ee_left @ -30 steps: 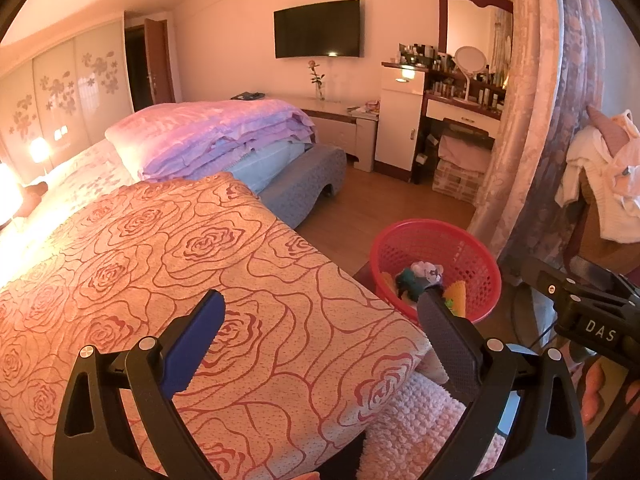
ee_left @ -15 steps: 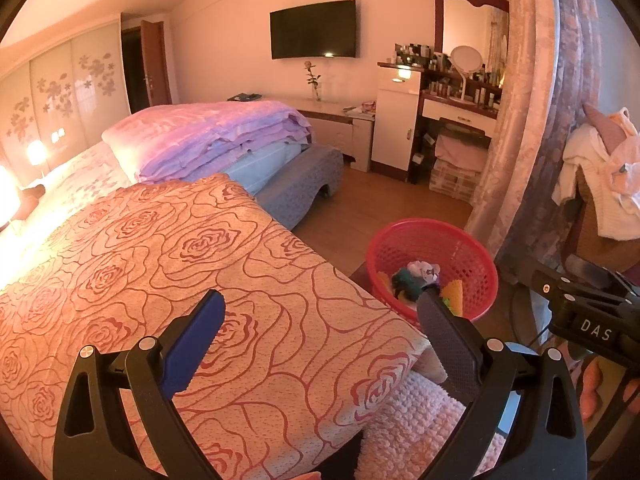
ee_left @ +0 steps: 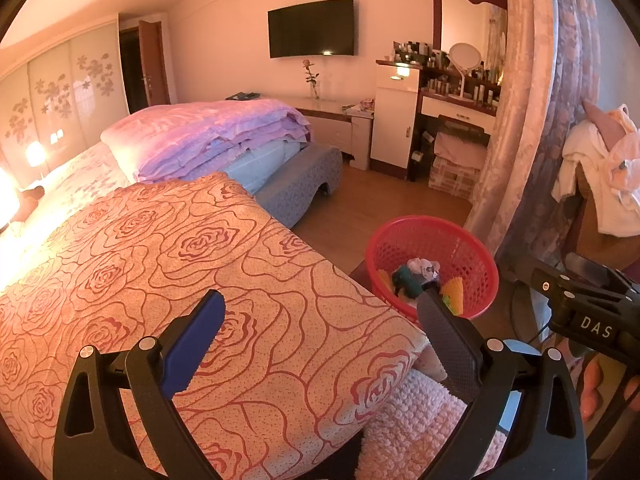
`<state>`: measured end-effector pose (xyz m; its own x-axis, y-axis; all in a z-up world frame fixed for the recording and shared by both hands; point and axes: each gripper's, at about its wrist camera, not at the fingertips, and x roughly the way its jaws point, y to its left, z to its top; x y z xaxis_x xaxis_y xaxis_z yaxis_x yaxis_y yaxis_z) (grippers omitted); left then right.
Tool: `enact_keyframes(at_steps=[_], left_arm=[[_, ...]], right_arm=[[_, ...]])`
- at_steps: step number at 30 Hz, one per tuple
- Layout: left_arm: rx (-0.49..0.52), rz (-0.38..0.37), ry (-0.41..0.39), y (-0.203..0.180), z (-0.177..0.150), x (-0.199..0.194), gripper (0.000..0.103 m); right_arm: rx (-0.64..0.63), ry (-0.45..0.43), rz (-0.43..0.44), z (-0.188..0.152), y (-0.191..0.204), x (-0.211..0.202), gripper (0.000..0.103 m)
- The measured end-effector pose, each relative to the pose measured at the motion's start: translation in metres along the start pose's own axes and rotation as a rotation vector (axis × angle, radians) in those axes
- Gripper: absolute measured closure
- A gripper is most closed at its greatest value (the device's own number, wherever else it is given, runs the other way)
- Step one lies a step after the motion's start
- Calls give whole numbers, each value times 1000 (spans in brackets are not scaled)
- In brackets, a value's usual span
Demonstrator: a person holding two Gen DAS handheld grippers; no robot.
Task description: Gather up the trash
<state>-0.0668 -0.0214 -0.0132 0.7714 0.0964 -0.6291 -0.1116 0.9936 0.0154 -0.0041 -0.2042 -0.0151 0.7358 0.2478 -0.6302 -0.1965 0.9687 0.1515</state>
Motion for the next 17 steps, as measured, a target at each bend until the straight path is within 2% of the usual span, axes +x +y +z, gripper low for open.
enact_keyframes(at_steps=[4, 9, 11, 13, 17], left_arm=[[15, -7, -31, -1, -2, -5, 10], [-3, 4, -34, 12, 1, -11, 10], [-32, 45, -43, 28, 2, -17, 10], [-62, 118, -59, 53, 0, -25, 10], [-152, 277, -53, 106, -9, -36, 10]], right_arm=[[1, 1, -1, 0, 0, 0, 7], [-6, 9, -7, -5, -1, 3, 7], [-24, 18, -11, -11, 3, 4, 7], [-59, 32, -5, -20, 15, 7, 7], [-163, 76, 84, -34, 58, 18, 7]])
